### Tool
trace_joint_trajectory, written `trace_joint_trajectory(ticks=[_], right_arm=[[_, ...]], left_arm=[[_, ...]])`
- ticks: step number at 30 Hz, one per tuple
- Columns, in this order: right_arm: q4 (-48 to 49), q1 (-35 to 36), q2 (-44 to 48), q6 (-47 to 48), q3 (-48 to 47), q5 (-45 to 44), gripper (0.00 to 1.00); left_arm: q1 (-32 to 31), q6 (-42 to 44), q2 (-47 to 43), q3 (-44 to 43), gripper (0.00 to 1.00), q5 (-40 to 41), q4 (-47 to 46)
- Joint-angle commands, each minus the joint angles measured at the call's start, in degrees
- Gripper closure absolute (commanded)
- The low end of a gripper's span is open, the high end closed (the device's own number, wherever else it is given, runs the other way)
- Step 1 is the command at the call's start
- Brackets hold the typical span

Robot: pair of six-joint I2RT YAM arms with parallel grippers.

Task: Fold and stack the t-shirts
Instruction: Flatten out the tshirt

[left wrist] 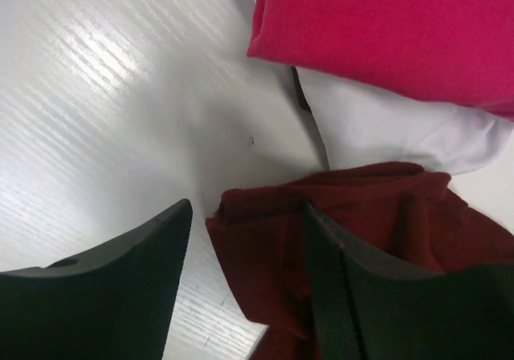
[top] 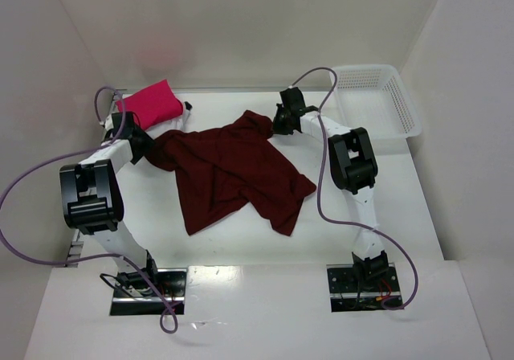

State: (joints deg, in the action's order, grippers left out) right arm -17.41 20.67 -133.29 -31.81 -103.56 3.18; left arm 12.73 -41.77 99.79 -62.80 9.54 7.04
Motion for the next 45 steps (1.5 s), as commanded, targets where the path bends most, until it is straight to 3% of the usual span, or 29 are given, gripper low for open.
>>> trace_joint_trajectory(ticks=[1, 9, 16, 21, 25, 35, 45], right_arm=[[-0.5, 0.3, 1.4, 1.5, -3.3, -1.3, 1.00], [-2.1, -0.2, 2.9, 2.0, -5.2, -1.3, 1.00], [-2.1, -1.2, 5.2, 2.0, -5.2, -0.8, 1.00], [-2.1, -1.8, 5.8, 2.6, -5.7, -0.3, 1.00], [-2.1, -1.8, 5.8, 2.6, -6.2, -0.3, 1.00], [-2.1, -1.8, 6.3, 3.2, -6.2, 0.2, 1.00], [-1.6, -2.3, 6.8, 3.7, -6.7, 0.2, 1.00]], left_arm=[[0.4, 1.9, 1.4, -2.1, 0.35, 0.6, -2.3], [0.4, 2.4, 2.7, -3.3, 0.47, 2.7, -2.8], [0.4, 3.5, 4.4, -3.8, 0.50, 5.8, -3.5], [0.9, 4.0, 5.7, -4.9, 0.34, 7.4, -3.5], [0.9, 4.4, 6.7, -5.0, 0.33, 7.5, -4.3], [0.9, 5.0, 9.8, -4.6, 0.53, 3.3, -9.3], [0.9, 5.6, 12.1, -4.4, 0.62, -0.9, -11.5]])
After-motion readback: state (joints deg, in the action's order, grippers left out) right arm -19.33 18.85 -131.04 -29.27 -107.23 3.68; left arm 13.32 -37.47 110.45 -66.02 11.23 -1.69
